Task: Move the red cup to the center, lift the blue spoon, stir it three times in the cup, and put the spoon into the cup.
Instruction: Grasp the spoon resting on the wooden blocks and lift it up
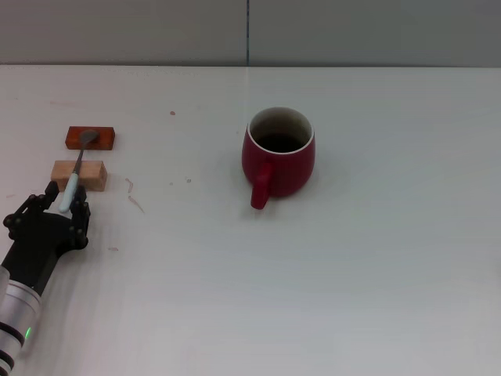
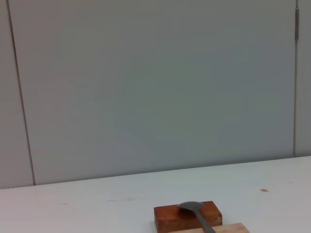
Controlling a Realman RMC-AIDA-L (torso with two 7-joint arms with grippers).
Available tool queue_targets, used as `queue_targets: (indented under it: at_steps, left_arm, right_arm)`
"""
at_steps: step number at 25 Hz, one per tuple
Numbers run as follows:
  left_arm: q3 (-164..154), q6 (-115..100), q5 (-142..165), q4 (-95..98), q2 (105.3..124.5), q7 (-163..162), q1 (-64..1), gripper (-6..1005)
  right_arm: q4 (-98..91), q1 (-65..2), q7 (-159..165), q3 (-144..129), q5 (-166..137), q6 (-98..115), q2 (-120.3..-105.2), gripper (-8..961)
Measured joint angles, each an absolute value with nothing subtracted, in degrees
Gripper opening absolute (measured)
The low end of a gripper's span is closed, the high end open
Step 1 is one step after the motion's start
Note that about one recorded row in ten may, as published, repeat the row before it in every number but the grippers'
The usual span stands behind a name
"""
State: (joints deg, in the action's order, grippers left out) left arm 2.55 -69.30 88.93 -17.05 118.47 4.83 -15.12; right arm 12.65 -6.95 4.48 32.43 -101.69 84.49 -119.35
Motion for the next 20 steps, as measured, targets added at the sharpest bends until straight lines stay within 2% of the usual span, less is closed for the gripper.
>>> queue_targets:
  at_steps: [20]
  left_arm:
    - [2.97,-69.43,88.73,-16.9,118.38,4.97,-14.78,242]
  right_arm:
    - [12.59,-6.95,4.48,32.43,-101.69,84.65,-119.36,776]
